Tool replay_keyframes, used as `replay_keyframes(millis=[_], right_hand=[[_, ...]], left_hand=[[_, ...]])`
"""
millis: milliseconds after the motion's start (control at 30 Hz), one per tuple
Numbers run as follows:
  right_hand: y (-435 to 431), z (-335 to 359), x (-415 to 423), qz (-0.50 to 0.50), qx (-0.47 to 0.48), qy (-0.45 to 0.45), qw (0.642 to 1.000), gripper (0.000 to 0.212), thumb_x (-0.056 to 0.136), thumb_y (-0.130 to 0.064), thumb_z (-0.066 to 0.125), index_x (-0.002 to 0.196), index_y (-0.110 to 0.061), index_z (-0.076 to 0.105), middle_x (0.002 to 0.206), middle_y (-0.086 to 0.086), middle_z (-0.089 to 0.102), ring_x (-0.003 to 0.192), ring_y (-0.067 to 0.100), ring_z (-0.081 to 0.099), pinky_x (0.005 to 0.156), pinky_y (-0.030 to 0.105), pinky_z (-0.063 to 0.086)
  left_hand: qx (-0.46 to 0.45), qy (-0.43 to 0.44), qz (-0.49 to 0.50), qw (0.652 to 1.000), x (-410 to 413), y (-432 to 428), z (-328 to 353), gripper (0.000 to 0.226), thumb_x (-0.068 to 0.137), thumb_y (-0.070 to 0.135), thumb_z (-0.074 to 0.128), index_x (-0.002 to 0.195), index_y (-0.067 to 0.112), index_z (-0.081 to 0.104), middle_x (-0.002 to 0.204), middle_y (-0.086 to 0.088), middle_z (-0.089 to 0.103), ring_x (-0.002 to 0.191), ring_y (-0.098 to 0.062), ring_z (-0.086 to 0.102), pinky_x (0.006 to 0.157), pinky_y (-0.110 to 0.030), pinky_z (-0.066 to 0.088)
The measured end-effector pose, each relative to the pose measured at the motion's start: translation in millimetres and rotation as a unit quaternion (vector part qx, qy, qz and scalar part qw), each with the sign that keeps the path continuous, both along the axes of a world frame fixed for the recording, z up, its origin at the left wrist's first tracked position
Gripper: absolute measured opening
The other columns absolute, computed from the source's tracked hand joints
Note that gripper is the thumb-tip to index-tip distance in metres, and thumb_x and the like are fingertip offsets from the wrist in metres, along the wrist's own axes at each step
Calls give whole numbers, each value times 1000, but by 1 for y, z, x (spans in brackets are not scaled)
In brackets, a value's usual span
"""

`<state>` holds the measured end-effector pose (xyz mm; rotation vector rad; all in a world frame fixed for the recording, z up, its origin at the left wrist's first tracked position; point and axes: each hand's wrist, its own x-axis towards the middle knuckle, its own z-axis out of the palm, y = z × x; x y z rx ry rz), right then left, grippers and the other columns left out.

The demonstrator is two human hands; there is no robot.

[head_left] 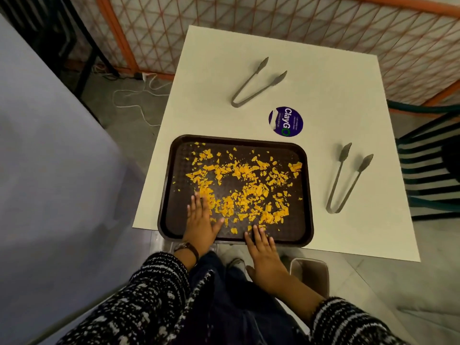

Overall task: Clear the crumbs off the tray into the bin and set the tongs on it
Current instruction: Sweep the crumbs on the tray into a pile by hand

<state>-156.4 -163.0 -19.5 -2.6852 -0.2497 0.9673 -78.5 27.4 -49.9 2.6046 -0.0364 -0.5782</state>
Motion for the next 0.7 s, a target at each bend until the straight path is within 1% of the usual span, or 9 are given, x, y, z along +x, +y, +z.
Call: replay_keyframes(millis=[100,167,233,333,400,433,500,633,700], right_hand=[[-6,1,2,-36,33,-20,999,80,94,-30,44,138,-12,-20,143,5,-31,136,23,-28,114,35,-13],[-13,3,7,-74,34,-50,995,78,95,-33,43,143,-12,-16,145,2,-29,138,18,-25,111,32,-16],[-25,3,15,-135,28,-73,988,76,96,-35,42,147,-12,-10,149,2,-24,142,18,-19,111,34,-14],[-44,1,28,-233,9,-67,970,75,95,-35,45,149,-11,-3,158,10,-12,146,26,-10,116,38,-7],[-53,-2,30,-260,0,-57,964,75,95,-36,45,149,-8,0,158,13,-9,146,28,-8,118,40,-3],[-55,-4,29,-258,-3,-55,964,75,95,-38,44,149,-7,1,158,14,-9,146,28,-8,119,40,-2],[-58,-6,26,-242,-8,-55,969,75,95,-42,40,148,-6,0,158,15,-10,146,28,-10,118,37,-4],[-59,-5,25,-227,-8,-51,973,75,96,-45,36,148,-7,-2,157,14,-13,145,26,-13,116,35,-6],[-60,-5,24,-222,-11,-48,974,74,96,-45,35,148,-7,-3,157,13,-14,145,25,-14,116,34,-7]], left_hand=[[-43,-1,-36,998,1,-8,4,98,70,79,-3,141,13,-21,148,-6,-28,139,-20,-25,114,-33,-12],[-56,-7,-27,998,3,-5,8,91,78,71,11,143,13,-18,150,-5,-27,140,-19,-24,114,-32,-11],[-65,-14,9,998,7,3,13,83,86,58,26,143,15,-16,150,-3,-26,140,-19,-22,114,-33,-10],[-55,-15,95,994,18,28,16,80,92,44,39,145,11,-10,154,-7,-19,143,-24,-14,117,-39,-2],[-40,-9,104,994,28,44,16,77,94,39,41,147,7,-5,157,-11,-11,146,-26,-7,120,-43,6],[-33,-4,86,996,32,49,15,76,94,38,40,147,6,-4,158,-12,-9,146,-25,-6,120,-42,6],[-17,3,43,999,38,53,12,74,95,38,39,147,5,-3,157,-13,-9,146,-25,-9,120,-37,1],[23,14,21,999,44,43,6,73,96,42,34,147,7,-4,156,-19,-13,144,-30,-15,116,-39,-6],[3,15,5,1000,40,30,6,73,96,42,33,147,9,-6,155,-17,-16,142,-28,-19,114,-37,-9]])
